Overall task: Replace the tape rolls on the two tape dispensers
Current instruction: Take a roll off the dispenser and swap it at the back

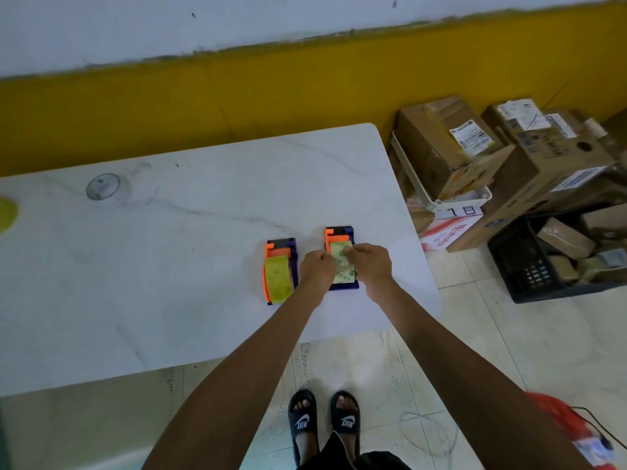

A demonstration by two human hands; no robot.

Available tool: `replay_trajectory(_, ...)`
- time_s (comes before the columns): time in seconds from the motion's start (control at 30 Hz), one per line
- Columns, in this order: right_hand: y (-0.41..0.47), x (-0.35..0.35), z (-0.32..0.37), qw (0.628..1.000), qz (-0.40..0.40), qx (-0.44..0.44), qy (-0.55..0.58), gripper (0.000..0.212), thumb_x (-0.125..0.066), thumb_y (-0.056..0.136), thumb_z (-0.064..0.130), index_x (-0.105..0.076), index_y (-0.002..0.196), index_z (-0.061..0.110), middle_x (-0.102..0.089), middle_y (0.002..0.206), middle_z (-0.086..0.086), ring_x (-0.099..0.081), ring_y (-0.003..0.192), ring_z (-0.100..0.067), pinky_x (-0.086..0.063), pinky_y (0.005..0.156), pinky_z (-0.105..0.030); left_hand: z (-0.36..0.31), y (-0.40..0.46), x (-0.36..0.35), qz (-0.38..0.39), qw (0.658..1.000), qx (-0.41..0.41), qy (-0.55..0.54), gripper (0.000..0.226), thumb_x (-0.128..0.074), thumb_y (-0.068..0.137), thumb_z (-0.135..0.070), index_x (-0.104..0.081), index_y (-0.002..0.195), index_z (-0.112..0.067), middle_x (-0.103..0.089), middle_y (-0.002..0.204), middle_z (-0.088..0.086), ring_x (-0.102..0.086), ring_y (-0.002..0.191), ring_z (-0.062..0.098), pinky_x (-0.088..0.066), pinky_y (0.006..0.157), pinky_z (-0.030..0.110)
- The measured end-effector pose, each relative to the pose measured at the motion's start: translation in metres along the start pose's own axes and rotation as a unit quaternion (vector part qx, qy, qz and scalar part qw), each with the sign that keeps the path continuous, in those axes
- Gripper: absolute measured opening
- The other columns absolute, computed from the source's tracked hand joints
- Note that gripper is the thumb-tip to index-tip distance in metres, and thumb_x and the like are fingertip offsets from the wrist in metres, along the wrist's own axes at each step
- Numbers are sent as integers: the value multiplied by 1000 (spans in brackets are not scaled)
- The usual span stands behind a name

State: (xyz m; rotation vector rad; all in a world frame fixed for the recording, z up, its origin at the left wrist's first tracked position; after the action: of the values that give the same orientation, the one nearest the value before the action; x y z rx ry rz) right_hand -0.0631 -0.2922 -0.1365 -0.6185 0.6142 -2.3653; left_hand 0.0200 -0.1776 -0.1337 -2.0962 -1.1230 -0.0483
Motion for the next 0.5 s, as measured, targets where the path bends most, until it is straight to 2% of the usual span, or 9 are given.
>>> replay_trajectory(0.07,2,-1,8,999,24,-29,40,10,-64,81,14,-69,73,10,-73,95,-19,-72,84,-32,-60,81,-52,-13,0,6,-7,1000,9,-26,30,-37,90,-11,-46,62,-17,-43,62,-1,-38,54,14,-31,51,27)
replay_trajectory(0.17,8,2,23,997,38,-38,59,8,-68,81,15,-68,74,12,-74,99,-19,-73,89,-33,-59,83,-55,-34,-1,9,14,998,15,-53,30,-41,94,-16,-46,65,-23,-47,68,-3,-46,58,12,-47,59,29)
replay_trajectory(0.27,11,6,33,996,45,-40,65,14,-72,81,20,-68,72,10,-73,100,-21,-72,91,-34,-59,86,-52,-41,-3,9,10,996,39,-77,26,-39,92,-13,-47,67,-15,-49,70,3,-49,63,19,-40,58,29)
replay_trajectory(0.37,13,6,35,995,57,-39,67,16,-73,82,20,-66,75,7,-73,101,-22,-71,87,-32,-57,86,-49,-42,-8,7,8,994,61,-95,24,-37,91,-9,-47,70,-12,-49,70,5,-48,63,18,-34,54,26)
replay_trajectory(0.5,14,8,32,995,54,-57,63,9,-71,83,15,-65,81,9,-73,101,-18,-71,88,-30,-59,82,-44,-40,-12,6,4,990,85,-109,23,-38,90,-7,-46,69,-12,-51,71,5,-50,61,17,-36,52,25)
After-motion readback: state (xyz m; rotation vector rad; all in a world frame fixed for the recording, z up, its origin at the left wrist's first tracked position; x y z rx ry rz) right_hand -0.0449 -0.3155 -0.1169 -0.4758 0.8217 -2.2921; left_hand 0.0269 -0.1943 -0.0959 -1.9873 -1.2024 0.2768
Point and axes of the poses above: each hand's wrist, its own y-axis towards the middle knuckle, its own x-axis out of the back of the hand, z = x × y, the point moved 8 cm from there along y, towards the middle knuckle
